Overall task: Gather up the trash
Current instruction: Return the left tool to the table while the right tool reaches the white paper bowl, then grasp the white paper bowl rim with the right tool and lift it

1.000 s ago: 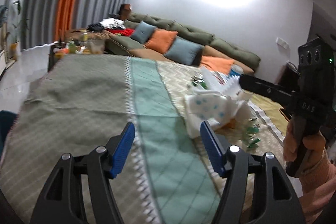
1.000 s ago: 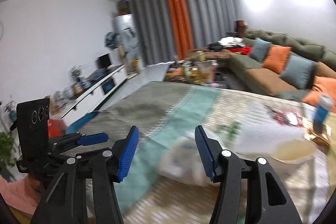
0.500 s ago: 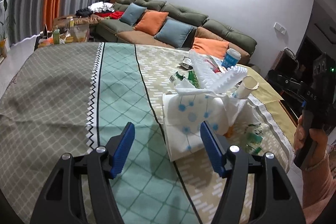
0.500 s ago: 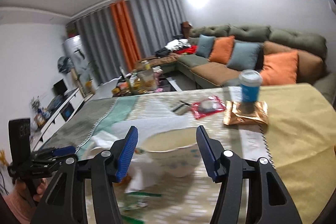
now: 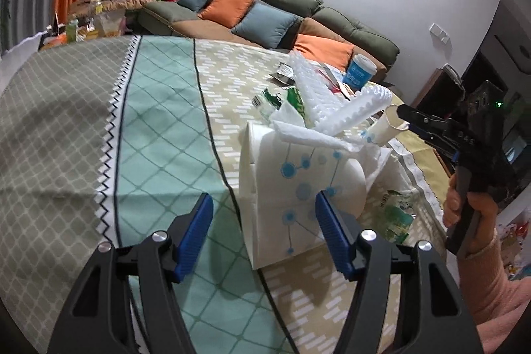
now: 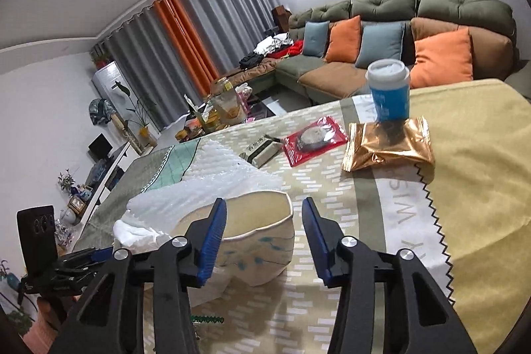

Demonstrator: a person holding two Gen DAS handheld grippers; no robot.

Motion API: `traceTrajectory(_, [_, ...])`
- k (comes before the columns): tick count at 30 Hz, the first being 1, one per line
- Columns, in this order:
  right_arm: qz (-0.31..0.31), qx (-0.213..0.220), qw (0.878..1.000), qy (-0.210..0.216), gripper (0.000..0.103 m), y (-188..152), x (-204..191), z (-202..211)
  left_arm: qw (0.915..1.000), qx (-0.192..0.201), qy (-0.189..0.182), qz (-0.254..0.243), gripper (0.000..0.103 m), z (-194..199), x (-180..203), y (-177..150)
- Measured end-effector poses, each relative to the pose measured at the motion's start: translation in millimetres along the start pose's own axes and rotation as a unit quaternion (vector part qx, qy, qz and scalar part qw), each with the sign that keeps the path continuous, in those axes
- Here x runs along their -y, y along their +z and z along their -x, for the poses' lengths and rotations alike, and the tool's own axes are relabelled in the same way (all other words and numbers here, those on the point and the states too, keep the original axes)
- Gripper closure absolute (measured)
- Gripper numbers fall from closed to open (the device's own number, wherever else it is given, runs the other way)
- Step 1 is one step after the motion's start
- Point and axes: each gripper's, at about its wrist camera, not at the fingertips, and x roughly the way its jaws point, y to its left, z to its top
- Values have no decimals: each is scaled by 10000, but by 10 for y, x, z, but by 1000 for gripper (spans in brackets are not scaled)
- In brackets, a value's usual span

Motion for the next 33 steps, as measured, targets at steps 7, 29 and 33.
traceTrajectory(7, [-115, -27, 9999, 34, 80, -31, 65, 94, 9998, -45, -205, -70, 70, -2, 60, -33])
traceTrajectory(29, [391, 327, 9983, 282, 90, -22, -279, 747, 9974, 682, -142, -187, 96, 876, 72, -295])
traceTrajectory(33, [474, 442, 9968, 464, 90, 12, -390, 869, 9972, 731, -161, -78, 96, 967, -16, -348])
